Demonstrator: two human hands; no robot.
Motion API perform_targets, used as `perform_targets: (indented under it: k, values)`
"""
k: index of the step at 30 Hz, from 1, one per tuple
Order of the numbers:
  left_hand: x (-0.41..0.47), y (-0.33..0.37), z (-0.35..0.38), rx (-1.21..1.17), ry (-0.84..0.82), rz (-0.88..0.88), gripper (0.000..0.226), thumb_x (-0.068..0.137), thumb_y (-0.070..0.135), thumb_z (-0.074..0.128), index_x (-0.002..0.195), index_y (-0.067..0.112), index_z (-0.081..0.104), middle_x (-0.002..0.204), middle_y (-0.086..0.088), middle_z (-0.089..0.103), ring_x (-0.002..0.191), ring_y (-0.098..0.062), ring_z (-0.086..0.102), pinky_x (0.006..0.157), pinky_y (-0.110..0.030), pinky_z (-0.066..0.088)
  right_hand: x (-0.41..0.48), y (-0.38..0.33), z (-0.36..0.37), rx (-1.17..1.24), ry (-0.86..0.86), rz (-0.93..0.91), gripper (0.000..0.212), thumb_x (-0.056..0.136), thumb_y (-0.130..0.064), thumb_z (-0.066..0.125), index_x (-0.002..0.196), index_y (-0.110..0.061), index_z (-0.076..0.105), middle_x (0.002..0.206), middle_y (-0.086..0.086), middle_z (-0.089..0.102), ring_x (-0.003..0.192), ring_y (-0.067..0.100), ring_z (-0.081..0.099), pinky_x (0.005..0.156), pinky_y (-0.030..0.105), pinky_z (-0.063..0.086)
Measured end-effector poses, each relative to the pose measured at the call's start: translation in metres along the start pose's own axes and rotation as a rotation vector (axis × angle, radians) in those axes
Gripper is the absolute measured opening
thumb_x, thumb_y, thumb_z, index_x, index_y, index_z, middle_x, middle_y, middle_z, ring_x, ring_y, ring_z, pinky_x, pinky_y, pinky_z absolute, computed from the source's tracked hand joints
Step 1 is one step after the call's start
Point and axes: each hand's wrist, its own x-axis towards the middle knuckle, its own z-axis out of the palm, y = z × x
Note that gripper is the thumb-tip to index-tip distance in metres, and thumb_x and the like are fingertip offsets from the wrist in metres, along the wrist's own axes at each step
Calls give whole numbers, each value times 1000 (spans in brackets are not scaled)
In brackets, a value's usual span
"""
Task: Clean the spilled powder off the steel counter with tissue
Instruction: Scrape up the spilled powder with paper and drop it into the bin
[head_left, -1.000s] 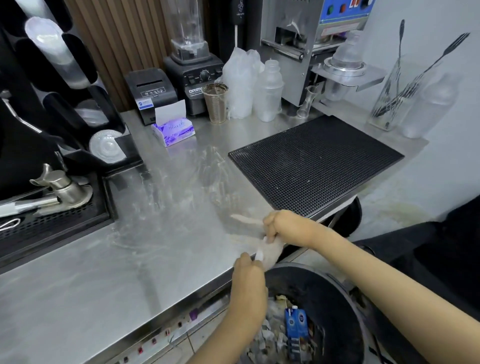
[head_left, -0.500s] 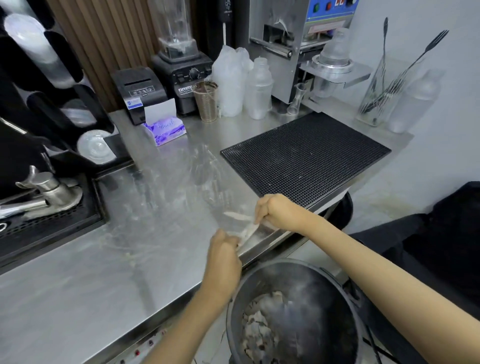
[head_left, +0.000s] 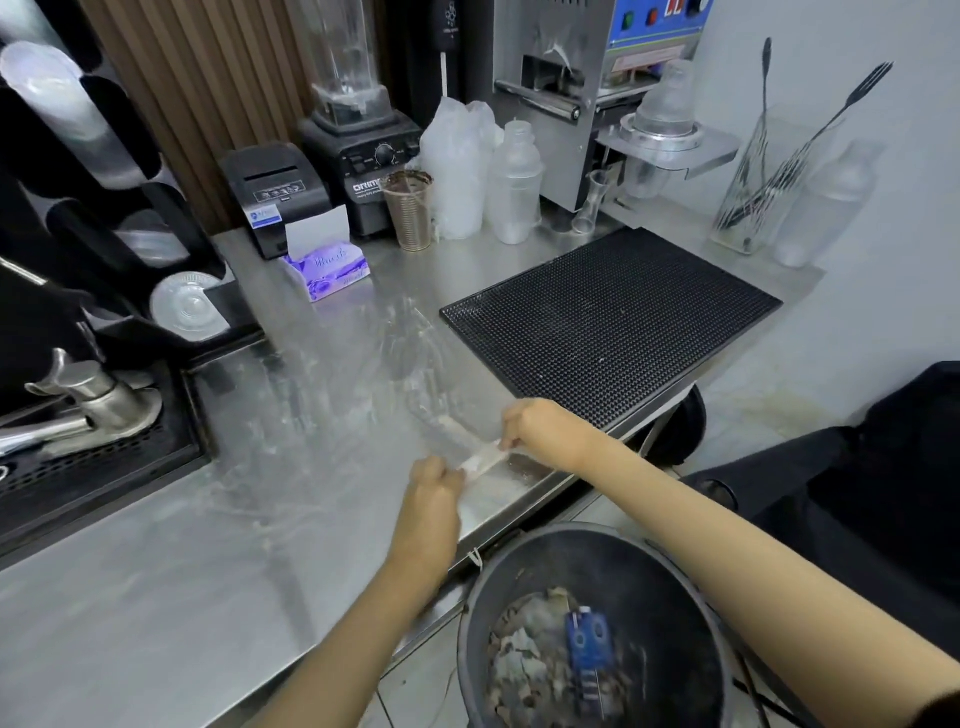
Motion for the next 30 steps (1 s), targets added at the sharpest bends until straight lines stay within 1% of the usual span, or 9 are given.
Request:
perform_targets:
  k: [3,5,7,10,13,15,20,26,30]
  values:
    - [-22,17,16,-57,-93,97,24,93,11,43,70,14,41,80,-1,38,72,-16,38,60,-20,29,-47,9,-2,49,-94,100,25,82,6,52,98,-2,70,100,12,66,95,25,60,89,35,48]
    - [-31,22,22,-41,-233,119,13,91,5,47,86,7,59,91,-5,46,88,-18,45,68,-14,29,-75,12,0,105,-98,97,30,77,11,53,95,-4,72,94,9,66,91,22,61,85,32,50]
    - [-31,22,26,-18,-269,107,23,88,2,51,102,7,67,95,-6,50,94,-19,50,74,-17,34,-95,12,4,161,-116,131,29,77,9,55,92,-8,74,90,4,64,87,18,60,81,26,49]
    - [-25,25,25,-240,-307,-106,27,89,-2,46,96,7,70,81,1,53,76,-13,52,64,-13,38,-107,9,2,302,-75,263,26,83,3,53,90,-11,73,82,-8,54,79,8,53,76,15,42]
    - [-18,29,23,-535,-378,-307,21,88,-3,48,91,6,67,64,-3,58,57,-13,53,55,-17,43,-119,4,-3,532,-6,424,31,82,4,53,78,-21,71,82,-9,55,79,15,58,72,23,48]
    - [-18,34,20,-615,-422,-305,15,84,-3,57,92,7,66,66,-2,60,57,-11,55,55,-16,44,-127,0,-4,619,38,505,37,80,5,54,68,-27,66,83,-2,59,76,16,57,69,27,48]
    - [-20,45,20,-553,-427,-221,24,77,-2,67,66,20,67,56,4,60,50,-4,52,48,-10,41,-144,-6,2,857,231,693,34,79,10,55,72,-22,65,71,7,63,61,10,56,60,17,48]
    - [-21,53,26,-427,-416,-173,10,83,4,62,77,10,66,52,4,53,41,-1,46,42,-11,38,-158,-15,12,994,315,785,17,74,-7,73,81,-22,69,70,6,63,62,13,55,63,18,45]
    - [-19,50,17,-419,-406,-164,13,78,2,67,75,14,65,62,3,57,53,-7,52,56,-17,45,-154,-20,11,912,284,718,22,76,-4,71,74,-26,68,49,-13,63,48,-5,53,52,5,38]
